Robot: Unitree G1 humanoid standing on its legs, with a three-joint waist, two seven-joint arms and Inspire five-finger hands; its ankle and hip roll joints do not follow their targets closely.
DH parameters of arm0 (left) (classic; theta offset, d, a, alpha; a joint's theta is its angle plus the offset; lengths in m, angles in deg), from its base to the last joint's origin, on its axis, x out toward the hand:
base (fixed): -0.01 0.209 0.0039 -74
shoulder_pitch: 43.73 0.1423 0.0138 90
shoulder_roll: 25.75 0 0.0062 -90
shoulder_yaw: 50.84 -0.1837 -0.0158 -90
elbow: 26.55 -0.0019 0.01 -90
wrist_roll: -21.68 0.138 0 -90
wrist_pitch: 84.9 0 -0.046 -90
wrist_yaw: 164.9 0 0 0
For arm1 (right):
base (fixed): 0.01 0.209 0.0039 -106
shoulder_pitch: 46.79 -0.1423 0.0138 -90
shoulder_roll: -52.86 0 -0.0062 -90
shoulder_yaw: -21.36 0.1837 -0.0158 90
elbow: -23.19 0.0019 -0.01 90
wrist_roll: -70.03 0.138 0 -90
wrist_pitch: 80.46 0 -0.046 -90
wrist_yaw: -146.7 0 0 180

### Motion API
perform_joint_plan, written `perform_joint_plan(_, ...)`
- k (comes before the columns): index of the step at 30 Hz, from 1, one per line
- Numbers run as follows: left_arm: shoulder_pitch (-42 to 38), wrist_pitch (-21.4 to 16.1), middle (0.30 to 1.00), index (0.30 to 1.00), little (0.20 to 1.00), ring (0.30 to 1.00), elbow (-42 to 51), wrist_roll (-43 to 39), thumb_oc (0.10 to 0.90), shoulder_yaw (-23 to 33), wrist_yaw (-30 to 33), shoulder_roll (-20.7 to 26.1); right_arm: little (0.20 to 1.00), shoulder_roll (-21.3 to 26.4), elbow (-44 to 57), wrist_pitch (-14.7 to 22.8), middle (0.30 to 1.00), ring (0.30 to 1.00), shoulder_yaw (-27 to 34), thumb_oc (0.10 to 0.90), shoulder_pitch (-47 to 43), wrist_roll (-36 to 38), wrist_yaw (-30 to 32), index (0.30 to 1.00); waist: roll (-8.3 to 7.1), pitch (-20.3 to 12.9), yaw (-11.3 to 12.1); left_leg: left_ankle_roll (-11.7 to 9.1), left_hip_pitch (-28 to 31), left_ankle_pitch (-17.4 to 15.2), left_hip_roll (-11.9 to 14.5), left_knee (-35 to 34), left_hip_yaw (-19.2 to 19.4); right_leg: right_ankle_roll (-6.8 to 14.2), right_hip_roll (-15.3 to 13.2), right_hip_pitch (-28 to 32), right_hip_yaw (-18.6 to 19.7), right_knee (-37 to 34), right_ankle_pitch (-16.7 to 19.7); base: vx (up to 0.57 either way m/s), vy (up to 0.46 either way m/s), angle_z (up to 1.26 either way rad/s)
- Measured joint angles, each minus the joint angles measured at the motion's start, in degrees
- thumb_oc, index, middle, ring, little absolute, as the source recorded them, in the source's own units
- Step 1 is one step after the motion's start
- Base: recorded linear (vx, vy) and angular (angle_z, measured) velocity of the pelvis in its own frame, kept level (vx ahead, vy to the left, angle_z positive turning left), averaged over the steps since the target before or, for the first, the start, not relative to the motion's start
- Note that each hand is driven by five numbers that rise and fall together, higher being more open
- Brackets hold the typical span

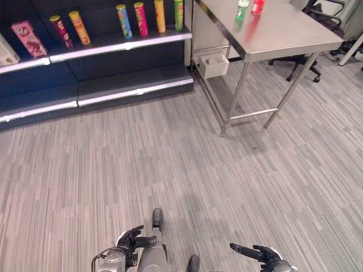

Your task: Put the goods on the table back onto the shelves and tidy them up.

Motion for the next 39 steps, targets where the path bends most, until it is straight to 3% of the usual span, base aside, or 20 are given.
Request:
perform_joint_plan(4,1.54,1.23,0.900,0.900,0.900,0.900,-1.79,0.28,0.800,-2.09,0.99,3.57,0.900,-4.99,-0.43,0.07,0.900,0.900,-1.35,0.800,2.18,-2.14,-0.33,0.900,-5.11,-6.86,0.52,13.09,6.95,1.95,-6.41,1.92,2.71,10.15,-7.44,1.14,-0.23,12.15,2.58,0.38,0.381,-0.08)
perform_joint_plan(5,0.81,1.49,0.900,0.900,0.900,0.900,-3.35,0.27,0.800,-2.24,0.84,4.46,0.900,-5.46,-0.87,0.30,0.900,0.900,-1.15,0.800,1.67,-2.28,-1.06,0.900,-4.86,-6.33,0.83,15.56,10.82,-2.28,-7.92,2.82,4.64,11.22,-9.76,-4.07,-0.31,29.12,4.23,0.45,0.709,0.39)
perform_joint_plan(6,-0.11,2.64,0.900,0.900,0.900,0.900,-4.48,0.23,0.800,-2.48,1.32,5.92,0.900,-4.78,2.00,1.40,0.900,0.900,-2.71,0.800,3.38,-2.30,-0.96,0.900,-4.89,-4.05,-1.00,18.89,18.03,-9.56,-10.54,1.75,4.59,11.78,-23.01,-35.75,0.30,82.21,25.08,0.50,0.539,0.62)
perform_joint_plan(7,0.33,2.46,0.900,0.900,0.900,0.900,-4.40,0.23,0.800,-2.94,2.24,7.11,0.900,-4.19,7.93,3.35,0.900,0.900,4.81,0.800,4.91,0.40,-2.06,0.900,-1.98,-3.33,-3.44,24.06,17.37,-15.18,-6.93,6.88,4.86,12.01,-24.48,-49.36,-3.95,90.73,23.69,0.52,0.237,0.62)
perform_joint_plan(9,2.52,2.54,0.900,0.900,0.900,0.900,0.05,0.19,0.800,-5.40,2.43,8.68,0.900,-0.97,3.51,2.45,0.900,0.900,3.70,0.800,3.76,-1.26,-0.22,0.900,-3.32,-5.60,-2.69,17.78,18.48,-16.11,-12.58,6.35,4.87,9.10,-26.59,-52.77,-8.33,57.01,13.23,0.45,-0.023,0.41)
perform_joint_plan(10,2.72,2.53,0.900,0.900,0.900,0.900,0.12,0.18,0.800,-4.69,2.88,6.67,0.900,-2.84,-1.11,1.02,0.900,0.900,3.47,0.800,2.48,-1.33,-0.18,0.900,-4.73,-4.87,-3.44,15.60,22.23,-19.38,-14.70,6.36,4.93,6.65,-19.54,-44.55,-8.23,12.06,8.49,0.54,-0.100,0.10)
perform_joint_plan(11,2.84,2.64,0.900,0.900,0.900,0.900,-0.21,0.20,0.800,-4.92,2.99,5.57,0.900,-3.79,-0.93,0.84,0.900,0.900,4.11,0.800,2.44,-1.08,-0.19,0.900,-4.51,-4.42,-4.16,14.78,23.57,-19.90,-14.58,6.17,4.81,6.81,-16.94,-42.71,-7.90,7.21,8.22,0.72,-0.092,0.11)
perform_joint_plan(14,1.10,2.56,0.900,0.900,0.900,0.900,-1.50,1.87,0.800,-3.62,2.15,1.65,0.900,-6.21,1.26,0.76,0.900,0.900,4.61,0.800,3.11,-0.54,-0.95,0.900,-2.92,-3.28,-9.46,9.37,27.22,-22.90,-11.23,5.95,0.19,8.25,-7.62,-38.47,-5.00,-0.11,9.19,0.42,-0.052,0.64)
perform_joint_plan(16,0.54,2.32,0.900,0.900,0.900,0.900,-2.10,2.49,0.800,-4.04,0.96,0.81,0.900,-6.37,-0.32,-0.19,0.900,0.900,4.54,0.800,3.06,-0.63,-0.99,0.900,-6.01,-1.46,-8.92,4.80,31.71,-23.86,-13.18,11.54,-0.17,-9.69,-9.99,-32.38,-4.81,1.83,21.64,0.24,-0.066,0.49)
perform_joint_plan(17,0.65,2.14,0.900,0.900,0.900,0.900,-2.24,2.57,0.800,-4.26,0.88,0.35,0.900,-5.90,-0.53,-0.43,0.900,0.900,3.96,0.800,3.03,-0.71,-1.00,0.900,-5.71,-1.50,-8.86,4.42,32.52,-25.13,-12.38,12.40,-0.71,-10.89,-9.92,-31.42,-4.16,2.62,26.53,0.28,-0.089,0.09)
perform_joint_plan(21,-0.15,0.89,0.900,0.900,0.900,0.900,1.71,2.87,0.800,-5.85,0.97,-0.33,0.900,0.88,-0.92,-0.37,0.900,0.900,3.58,0.800,3.09,-2.05,-1.04,0.900,2.47,-2.90,-9.97,2.56,27.47,-16.37,-2.77,5.16,-5.39,-0.01,-4.51,-17.16,-6.83,0.40,14.82,0.44,-0.199,0.31)
perform_joint_plan(23,1.77,2.70,0.900,0.900,0.900,0.900,5.63,2.50,0.800,-6.02,1.42,0.22,0.900,0.38,3.43,-0.80,0.900,0.900,3.86,0.800,4.56,-1.28,-0.70,0.900,1.00,-1.72,-9.21,-2.45,17.84,-15.23,-3.94,28.85,-7.82,-3.33,-5.59,-15.04,-5.79,2.72,9.20,0.49,-0.355,0.35)
perform_joint_plan(24,2.15,0.47,0.900,0.900,0.900,0.900,6.81,2.24,0.800,-5.21,1.87,-0.43,0.900,-1.28,3.09,0.19,0.900,0.900,8.53,0.800,4.78,-0.48,-1.69,0.900,-1.66,-0.24,-7.35,-5.06,-3.75,9.83,-2.55,63.98,-6.71,-5.11,-6.65,-15.27,-6.61,5.57,6.14,0.25,0.045,0.48)
perform_joint_plan(25,-0.26,-1.50,0.900,0.900,0.900,0.900,11.23,-4.47,0.800,-1.46,0.44,-0.65,0.900,-1.77,-0.69,-0.59,0.900,0.900,12.50,0.800,2.74,0.59,-0.31,0.900,-0.59,1.65,-4.41,6.47,-23.14,8.12,0.60,85.81,-3.16,-4.63,-6.38,-15.31,-6.79,8.94,3.06,0.33,0.250,-0.94)
perform_joint_plan(26,-3.60,-1.84,0.900,0.900,0.900,0.900,7.49,-1.42,0.800,-4.00,1.25,6.05,0.900,-2.30,-2.46,0.22,0.900,0.900,5.00,0.800,-1.58,0.50,0.10,0.900,-5.63,0.42,-3.18,9.23,-20.46,-3.04,1.67,41.54,3.73,-0.71,-7.36,-9.40,-1.89,5.56,2.74,0.41,0.351,-1.63)
perform_joint_plan(28,-3.37,-0.64,0.900,0.900,0.900,0.900,1.34,0.32,0.800,-4.74,1.85,6.00,0.900,0.15,-2.24,1.37,0.900,0.900,0.98,0.800,-1.32,0.03,0.18,0.900,-2.42,-1.30,-4.90,4.40,-10.48,-2.23,0.11,0.61,-10.08,2.00,-5.95,-2.31,1.89,1.38,1.73,0.32,0.333,-1.62)
perform_joint_plan(30,0.19,0.42,0.900,0.900,0.900,0.900,-0.37,0.21,0.800,-4.80,2.46,1.54,0.900,3.51,-4.23,-0.51,0.900,0.900,0.43,0.800,2.37,-1.03,0.23,0.900,0.50,-2.99,-4.58,5.81,-1.96,-2.63,-4.11,1.79,-12.28,5.04,-8.51,2.99,3.86,0.94,-0.47,0.25,0.367,-1.34)
perform_joint_plan(31,0.99,1.36,0.900,0.900,0.900,0.900,-2.16,0.37,0.800,-6.22,2.23,1.81,0.900,1.50,-4.22,-0.60,0.900,0.900,2.98,0.800,3.60,-1.37,0.59,0.900,-0.80,-3.12,-6.19,9.02,3.28,6.83,-6.38,-0.28,-11.18,8.48,-11.84,3.77,2.09,7.21,-2.66,0.17,0.315,-1.26)
perform_joint_plan(34,-1.28,0.55,0.900,0.900,0.900,0.900,-2.19,1.89,0.800,-7.51,2.23,2.85,0.900,-3.44,-2.00,-0.31,0.900,0.900,2.46,0.800,6.28,-1.44,-0.32,0.900,0.61,-4.68,-7.89,12.33,8.70,0.80,-9.73,-0.29,-8.96,10.12,-14.93,-6.51,1.38,9.29,-5.44,0.10,0.224,-0.46)
perform_joint_plan(39,3.92,1.00,0.900,0.900,0.900,0.900,-3.24,2.58,0.800,-7.47,2.26,4.57,0.900,-5.05,-2.45,-0.38,0.900,0.900,2.55,0.800,6.53,-1.67,-1.04,0.900,-2.84,-9.31,-7.04,12.67,13.46,-4.98,-13.08,-0.28,-7.82,11.29,-18.56,-11.61,1.53,2.48,7.55,0.08,0.093,-0.01)
